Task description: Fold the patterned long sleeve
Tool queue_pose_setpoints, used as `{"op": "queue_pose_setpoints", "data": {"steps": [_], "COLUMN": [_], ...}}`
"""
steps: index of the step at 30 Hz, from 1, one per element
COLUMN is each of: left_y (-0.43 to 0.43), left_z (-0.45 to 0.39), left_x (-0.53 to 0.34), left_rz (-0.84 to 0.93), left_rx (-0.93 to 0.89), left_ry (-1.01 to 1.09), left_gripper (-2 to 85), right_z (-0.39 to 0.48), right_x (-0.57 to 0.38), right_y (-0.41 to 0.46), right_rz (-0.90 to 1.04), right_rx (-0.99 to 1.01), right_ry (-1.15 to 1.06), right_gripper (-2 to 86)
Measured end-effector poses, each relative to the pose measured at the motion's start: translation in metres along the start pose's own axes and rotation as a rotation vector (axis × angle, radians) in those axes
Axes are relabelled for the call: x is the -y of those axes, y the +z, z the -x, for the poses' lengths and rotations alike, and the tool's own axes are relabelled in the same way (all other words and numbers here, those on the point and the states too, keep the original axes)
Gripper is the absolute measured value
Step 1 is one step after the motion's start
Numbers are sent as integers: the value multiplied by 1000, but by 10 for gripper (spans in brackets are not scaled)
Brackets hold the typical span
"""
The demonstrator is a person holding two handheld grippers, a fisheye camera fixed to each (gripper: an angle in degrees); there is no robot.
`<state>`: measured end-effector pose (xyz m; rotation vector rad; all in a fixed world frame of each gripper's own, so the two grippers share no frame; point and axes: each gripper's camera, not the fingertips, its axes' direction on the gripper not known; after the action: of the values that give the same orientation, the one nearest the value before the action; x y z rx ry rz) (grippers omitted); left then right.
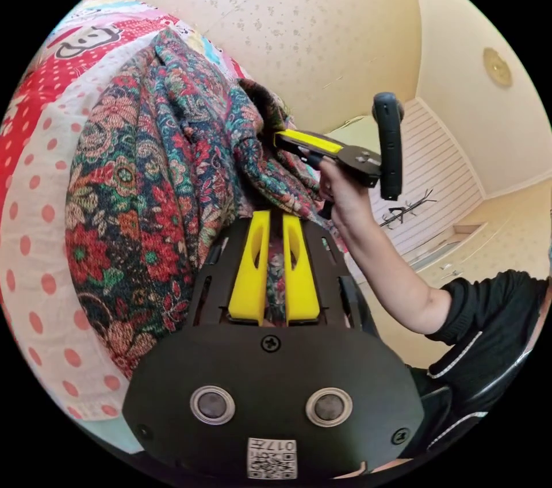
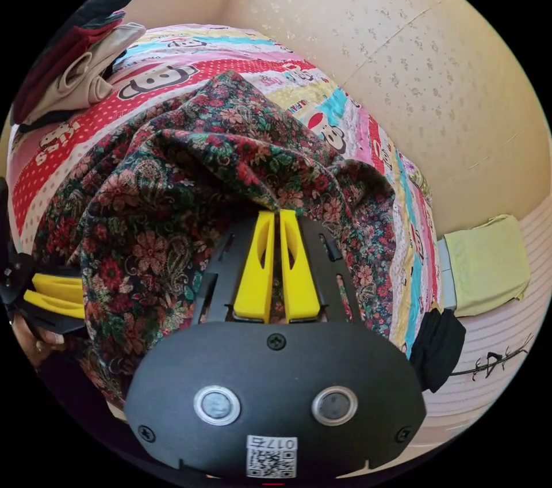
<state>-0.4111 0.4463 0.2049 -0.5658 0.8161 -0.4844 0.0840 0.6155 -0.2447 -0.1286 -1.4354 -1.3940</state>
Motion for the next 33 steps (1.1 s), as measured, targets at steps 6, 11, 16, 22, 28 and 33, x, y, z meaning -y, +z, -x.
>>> {"op": "queue_pose_setpoints", "data": {"steps": [6,11,16,22,28,33], "left_y": [-36,-8,17,67,94,71], "left_z": [-38,-38,-67,-103,-118,-144], "left_x": [-11,-1,-5,5,28,41], "left_rz": [-291,-230,-276,-150,-43,-185], "left_rx": [6,151,325,410,409,181], "left_ry": [-24,-51,85,274,294,238], "left_gripper": [167,178,178,176,42,13], "right_z": [-63,-100,-129,-170,-204,-248], "right_x": [1,-6,-15,-19,-21,-52], "right_y": [-47,-63,-83,-103,-128,-144], "right_rz": [-81,-127,-154,-201,-237,-295], "right_rx": [112,260,311,479,593,631], "right_ry": [85,147,179,223,206,212], "right_gripper": [15,14,14,14,15,19]}}
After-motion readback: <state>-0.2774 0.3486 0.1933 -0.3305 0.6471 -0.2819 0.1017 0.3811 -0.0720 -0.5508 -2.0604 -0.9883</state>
